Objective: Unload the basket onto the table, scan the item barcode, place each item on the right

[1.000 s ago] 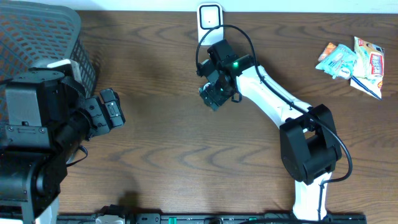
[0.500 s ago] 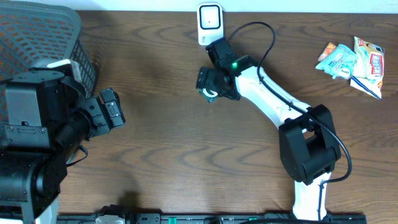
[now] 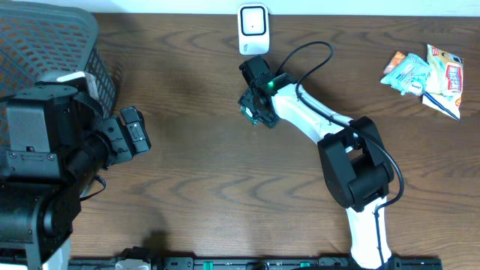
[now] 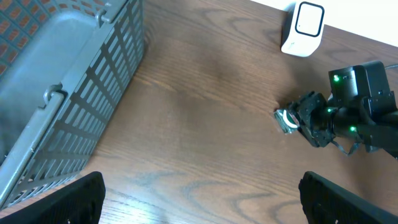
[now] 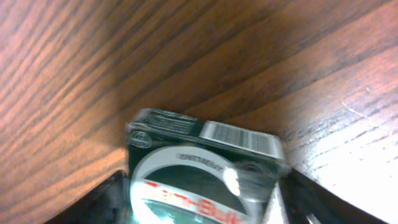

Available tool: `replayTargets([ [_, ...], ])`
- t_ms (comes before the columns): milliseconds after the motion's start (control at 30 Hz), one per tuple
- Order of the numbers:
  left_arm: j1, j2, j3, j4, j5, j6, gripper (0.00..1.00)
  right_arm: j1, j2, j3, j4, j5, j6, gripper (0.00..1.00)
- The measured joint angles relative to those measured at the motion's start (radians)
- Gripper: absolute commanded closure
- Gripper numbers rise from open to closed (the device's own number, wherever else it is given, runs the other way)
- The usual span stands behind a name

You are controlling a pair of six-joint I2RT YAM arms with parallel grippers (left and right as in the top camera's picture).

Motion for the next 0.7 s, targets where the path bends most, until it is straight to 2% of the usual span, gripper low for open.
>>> replayTargets([
  [67,0.000,0.000,0.000,0.000,0.000,0.000,0.02,-0.001,0.000,0.000,0.000,-0.005,-0.018,0.51],
  [200,0.000,0.000,0.000,0.000,0.000,0.000,0.02,-0.011,0.000,0.003,-0.006,-0.032,-0.089,0.51],
  [367,0.000,0.000,0.000,0.000,0.000,0.000,0.02,-0.040,-0.012,0.004,-0.026,-0.080,-0.257,0.51],
  [533,0.000,0.000,0.000,0.000,0.000,0.000,0.02,-0.081,-0.064,-0.004,-0.009,-0.240,-0.581,0.53],
  [600,0.000,0.000,0.000,0.000,0.000,0.000,0.02,-0.101,-0.112,-0.004,-0.011,-0.415,-0.800,0.52],
  [700,0.000,0.000,0.000,0.000,0.000,0.000,0.02,-0.115,-0.172,-0.002,-0.087,-0.611,-1.093,0.45],
])
